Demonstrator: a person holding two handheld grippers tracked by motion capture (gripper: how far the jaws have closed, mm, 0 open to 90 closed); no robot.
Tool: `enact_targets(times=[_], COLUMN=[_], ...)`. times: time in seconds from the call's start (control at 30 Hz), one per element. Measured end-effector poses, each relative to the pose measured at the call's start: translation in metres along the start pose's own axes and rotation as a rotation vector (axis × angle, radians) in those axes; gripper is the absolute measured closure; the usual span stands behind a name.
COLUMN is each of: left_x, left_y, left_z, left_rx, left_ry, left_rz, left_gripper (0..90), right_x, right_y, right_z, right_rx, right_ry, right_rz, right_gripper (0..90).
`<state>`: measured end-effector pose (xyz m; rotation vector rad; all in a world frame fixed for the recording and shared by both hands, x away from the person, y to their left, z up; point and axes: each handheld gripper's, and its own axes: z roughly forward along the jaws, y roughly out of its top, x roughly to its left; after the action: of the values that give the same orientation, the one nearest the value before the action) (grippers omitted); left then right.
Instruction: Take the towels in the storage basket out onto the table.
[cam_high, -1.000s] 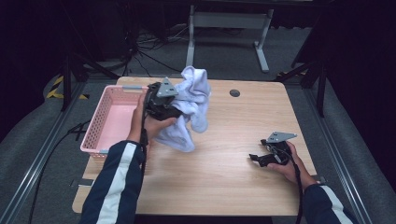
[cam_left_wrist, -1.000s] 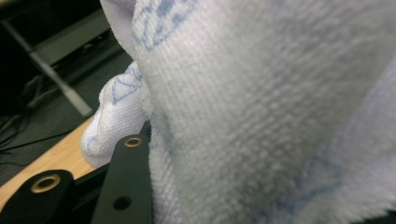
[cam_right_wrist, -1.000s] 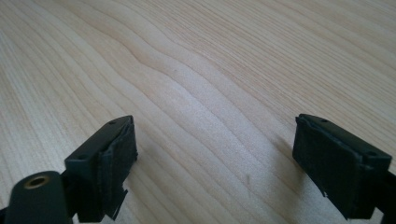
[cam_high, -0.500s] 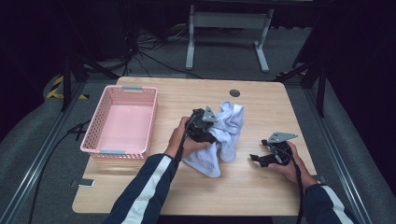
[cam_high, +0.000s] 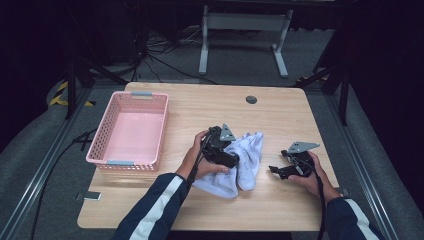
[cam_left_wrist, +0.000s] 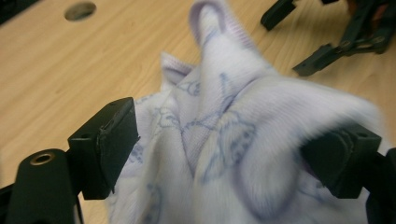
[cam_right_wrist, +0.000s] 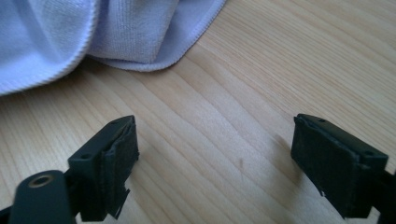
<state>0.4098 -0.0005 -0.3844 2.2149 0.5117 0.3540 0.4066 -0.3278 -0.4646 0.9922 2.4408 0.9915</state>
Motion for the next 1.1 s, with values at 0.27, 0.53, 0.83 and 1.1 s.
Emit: enact_targets(times=[0.27,0.53,0.83,1.1], left_x=[-0.029,-0.051,-0.046,-0.036], left_y=[-0.040,-0.091,-0.102,-0.106], left_z=[-0.048,-0.020,-0.008,-0.022], left_rx=[0.019,0.200,0.184,0.224], left_ry=[-0.063,-0.108,-0.084,-0.019], left_rz=[0.076,0.066,0.063,0.108], left_gripper=[33.4,29.4,36.8,87.3], right_x=[-0.002,0.008,0.038,0.055], right_y=[0.024,0.084,0.090,0.076], right_z=[-0.035,-0.030,0.016,0.015], right_rx=[-0.164,-0.285,-0.098,-0.056], right_ry=[0.048,0.113,0.187,0.145], right_rz=[0.055,0.035,-0.101,-0.241], right_gripper=[30.2,25.3,34.8,73.3])
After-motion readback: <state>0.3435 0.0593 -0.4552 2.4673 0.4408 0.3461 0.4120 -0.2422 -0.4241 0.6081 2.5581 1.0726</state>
